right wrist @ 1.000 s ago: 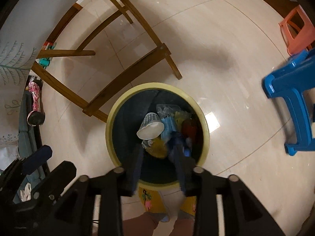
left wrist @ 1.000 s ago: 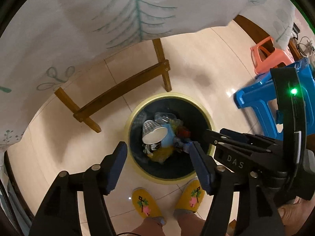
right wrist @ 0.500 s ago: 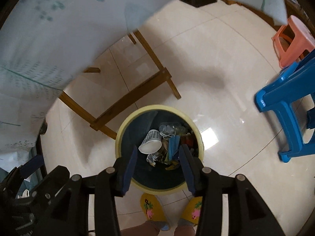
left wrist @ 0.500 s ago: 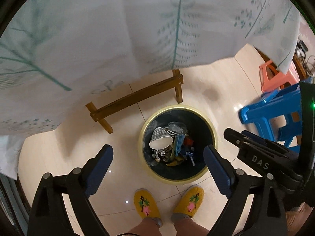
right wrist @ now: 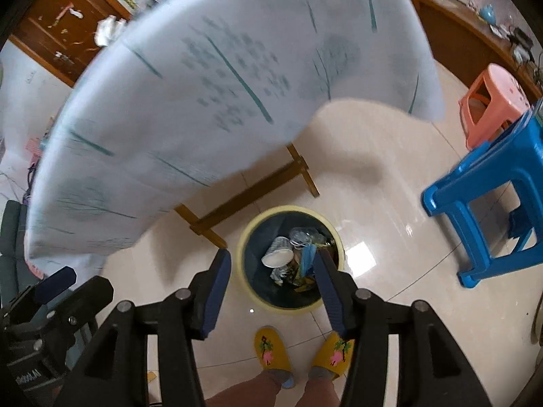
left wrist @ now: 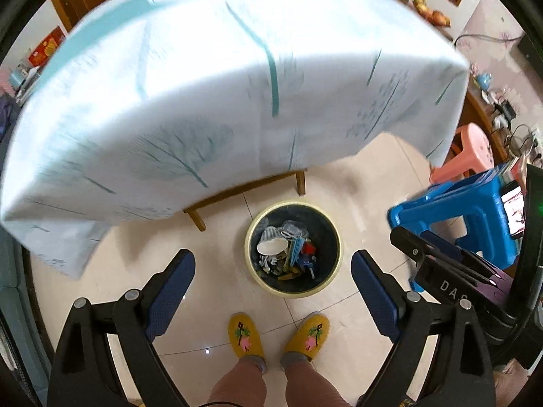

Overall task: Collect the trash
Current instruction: 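Raise both tools from the bin back toward the table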

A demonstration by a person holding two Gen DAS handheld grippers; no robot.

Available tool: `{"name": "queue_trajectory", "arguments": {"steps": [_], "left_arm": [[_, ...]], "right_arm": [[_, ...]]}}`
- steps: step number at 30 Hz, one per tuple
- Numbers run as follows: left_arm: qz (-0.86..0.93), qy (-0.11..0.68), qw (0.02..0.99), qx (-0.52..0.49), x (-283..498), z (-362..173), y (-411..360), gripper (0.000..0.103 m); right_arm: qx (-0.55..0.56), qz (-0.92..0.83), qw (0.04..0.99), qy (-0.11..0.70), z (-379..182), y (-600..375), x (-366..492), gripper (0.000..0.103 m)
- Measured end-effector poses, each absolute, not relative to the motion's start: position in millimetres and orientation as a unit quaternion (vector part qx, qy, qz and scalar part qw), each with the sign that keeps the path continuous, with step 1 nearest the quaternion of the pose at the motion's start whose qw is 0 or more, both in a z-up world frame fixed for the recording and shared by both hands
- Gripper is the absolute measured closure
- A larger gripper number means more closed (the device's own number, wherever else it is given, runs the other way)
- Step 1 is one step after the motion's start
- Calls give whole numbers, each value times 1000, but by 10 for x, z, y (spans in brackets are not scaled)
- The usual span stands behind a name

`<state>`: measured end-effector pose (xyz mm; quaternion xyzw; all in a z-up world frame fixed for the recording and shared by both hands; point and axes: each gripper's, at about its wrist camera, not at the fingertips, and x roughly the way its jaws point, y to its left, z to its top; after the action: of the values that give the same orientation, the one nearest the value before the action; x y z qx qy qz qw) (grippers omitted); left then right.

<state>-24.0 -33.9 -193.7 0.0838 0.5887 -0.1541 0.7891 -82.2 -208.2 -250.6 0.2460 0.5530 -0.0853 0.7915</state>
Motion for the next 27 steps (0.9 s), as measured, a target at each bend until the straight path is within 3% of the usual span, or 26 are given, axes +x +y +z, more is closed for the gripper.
{"name": "queue_trajectory", "arguments": {"steps": [17,27], "left_arm": [[-118,500,857,37,-165,-213,-104,11],[-62,415,908,5,-15,517,-26,11]], "right_arm": [[177,-17,863,473,-526,-1972,-680,51],[127,40,896,424,158,-1866,-377,51]]}}
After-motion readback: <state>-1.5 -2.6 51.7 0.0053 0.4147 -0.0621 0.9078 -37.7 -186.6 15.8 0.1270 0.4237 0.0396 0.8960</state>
